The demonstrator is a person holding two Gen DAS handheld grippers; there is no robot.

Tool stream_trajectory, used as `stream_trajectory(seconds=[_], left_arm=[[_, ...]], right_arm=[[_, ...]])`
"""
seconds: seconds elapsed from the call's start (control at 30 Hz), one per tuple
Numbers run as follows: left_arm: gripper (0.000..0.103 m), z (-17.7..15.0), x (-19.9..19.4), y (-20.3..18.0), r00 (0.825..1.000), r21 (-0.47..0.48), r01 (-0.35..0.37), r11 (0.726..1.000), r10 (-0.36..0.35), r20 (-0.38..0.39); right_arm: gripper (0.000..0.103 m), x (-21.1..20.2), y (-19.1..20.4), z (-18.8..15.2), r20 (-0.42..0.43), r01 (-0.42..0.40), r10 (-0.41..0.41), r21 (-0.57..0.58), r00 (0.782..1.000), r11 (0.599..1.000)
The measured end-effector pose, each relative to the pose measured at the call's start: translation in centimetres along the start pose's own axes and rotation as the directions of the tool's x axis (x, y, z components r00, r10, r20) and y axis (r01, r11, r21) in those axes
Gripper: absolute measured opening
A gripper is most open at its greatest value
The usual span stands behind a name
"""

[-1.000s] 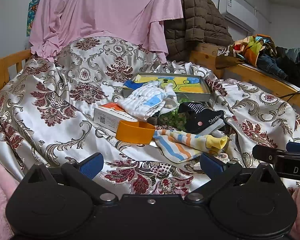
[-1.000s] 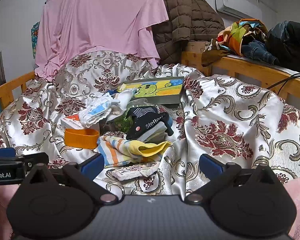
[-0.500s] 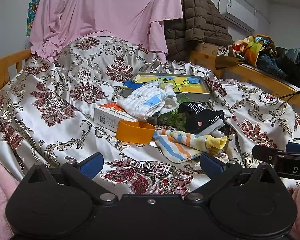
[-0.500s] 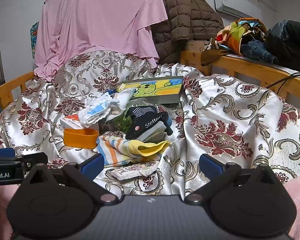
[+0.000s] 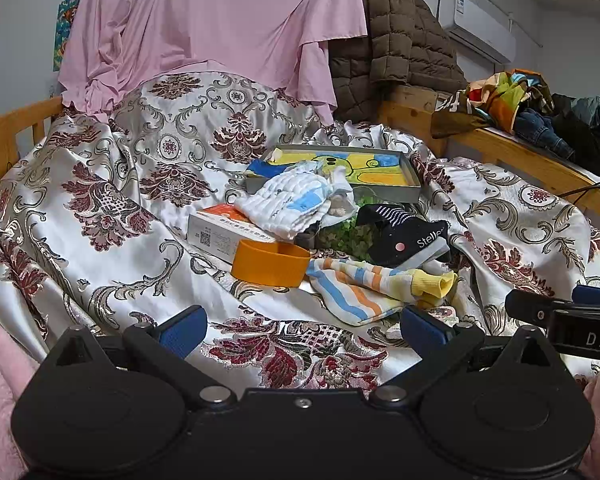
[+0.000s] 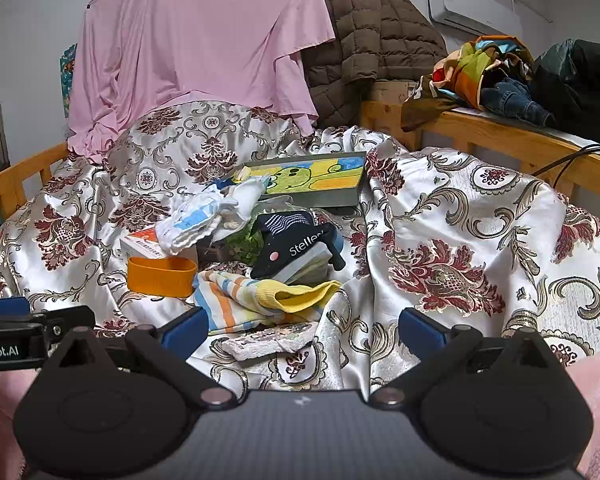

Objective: Organize soft objects

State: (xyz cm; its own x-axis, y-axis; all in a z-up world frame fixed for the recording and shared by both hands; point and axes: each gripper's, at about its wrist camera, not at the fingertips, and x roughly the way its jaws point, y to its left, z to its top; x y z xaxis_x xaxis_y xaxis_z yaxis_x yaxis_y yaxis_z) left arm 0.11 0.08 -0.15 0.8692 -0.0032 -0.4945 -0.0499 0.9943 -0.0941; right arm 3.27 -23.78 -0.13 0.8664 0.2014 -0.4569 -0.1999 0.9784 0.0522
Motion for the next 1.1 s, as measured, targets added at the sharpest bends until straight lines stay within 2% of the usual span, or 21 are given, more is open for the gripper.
stream_trajectory(seconds=[1.1], left_arm=[[0.102, 0.08, 0.05, -0.19, 1.000, -0.001, 0.005, 1.000, -0.005, -0.005]], right_arm=[[0.103, 0.05, -0.28, 0.08, -0.013, -0.007, 0.007, 0.018, 1.000, 1.000]])
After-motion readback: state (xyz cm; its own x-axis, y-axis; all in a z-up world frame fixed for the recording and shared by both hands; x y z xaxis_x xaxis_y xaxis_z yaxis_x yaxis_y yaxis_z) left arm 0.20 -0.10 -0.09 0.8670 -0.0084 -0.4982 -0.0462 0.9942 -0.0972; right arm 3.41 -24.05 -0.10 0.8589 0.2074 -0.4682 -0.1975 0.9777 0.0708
